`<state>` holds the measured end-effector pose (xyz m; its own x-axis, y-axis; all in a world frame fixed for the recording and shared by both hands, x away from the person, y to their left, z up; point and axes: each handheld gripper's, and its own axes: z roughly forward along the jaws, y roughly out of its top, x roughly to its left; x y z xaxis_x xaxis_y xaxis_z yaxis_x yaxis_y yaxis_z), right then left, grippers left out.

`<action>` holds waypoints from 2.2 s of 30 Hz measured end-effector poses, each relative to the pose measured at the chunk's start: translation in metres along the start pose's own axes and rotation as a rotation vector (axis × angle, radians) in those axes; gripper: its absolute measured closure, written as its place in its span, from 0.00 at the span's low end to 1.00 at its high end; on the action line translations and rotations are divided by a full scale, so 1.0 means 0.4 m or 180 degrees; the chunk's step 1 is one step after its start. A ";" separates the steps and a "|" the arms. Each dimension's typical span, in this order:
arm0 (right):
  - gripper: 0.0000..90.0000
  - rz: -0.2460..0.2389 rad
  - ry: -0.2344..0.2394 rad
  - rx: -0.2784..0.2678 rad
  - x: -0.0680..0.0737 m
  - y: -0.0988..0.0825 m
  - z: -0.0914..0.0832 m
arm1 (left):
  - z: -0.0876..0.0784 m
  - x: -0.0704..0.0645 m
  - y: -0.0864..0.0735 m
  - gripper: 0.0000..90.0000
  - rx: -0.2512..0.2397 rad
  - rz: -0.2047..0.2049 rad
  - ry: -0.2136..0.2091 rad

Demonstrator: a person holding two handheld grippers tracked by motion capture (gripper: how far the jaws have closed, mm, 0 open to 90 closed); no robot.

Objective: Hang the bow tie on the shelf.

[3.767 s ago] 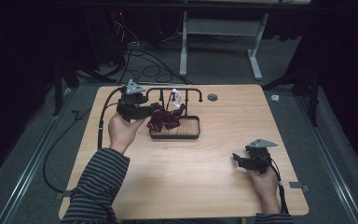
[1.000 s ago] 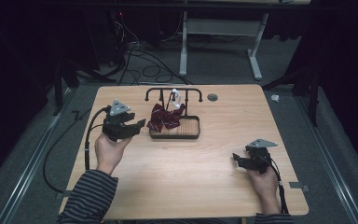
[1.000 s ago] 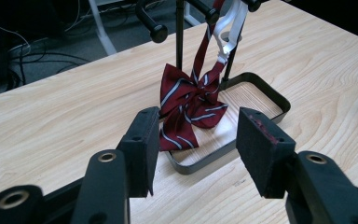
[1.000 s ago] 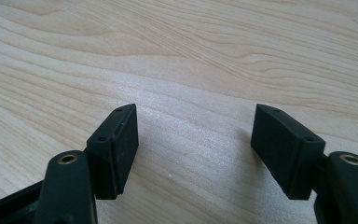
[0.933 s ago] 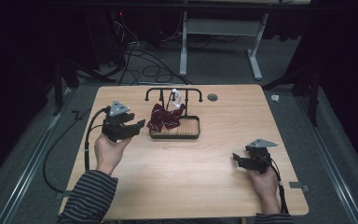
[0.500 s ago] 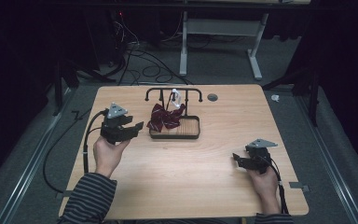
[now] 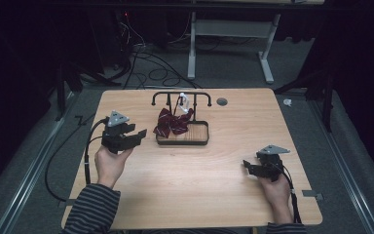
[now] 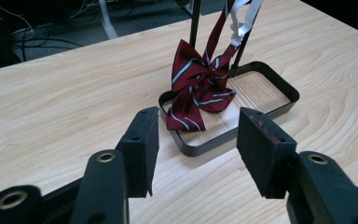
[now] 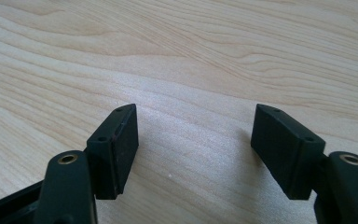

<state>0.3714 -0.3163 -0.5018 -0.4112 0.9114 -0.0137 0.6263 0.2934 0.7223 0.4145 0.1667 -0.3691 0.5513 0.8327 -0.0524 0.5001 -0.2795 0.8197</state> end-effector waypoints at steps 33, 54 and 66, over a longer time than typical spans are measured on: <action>0.37 0.0004 0.0001 0.0001 0.000 0.000 0.000 | 0.013 0.023 -0.098 0.54 0.0123 -0.0294 -0.0025; 0.37 0.0004 0.0001 0.0001 0.000 0.000 0.000 | 0.030 0.022 -0.166 0.52 0.0222 -0.0439 -0.0093; 0.37 0.0003 0.0001 0.0001 0.000 0.000 0.000 | 0.042 0.019 -0.199 0.52 0.0288 -0.0523 -0.0119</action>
<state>0.3713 -0.3163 -0.5018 -0.4108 0.9116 -0.0129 0.6268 0.2928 0.7221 0.3900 0.1872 -0.4442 0.4809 0.8527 -0.2038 0.6425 -0.1846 0.7437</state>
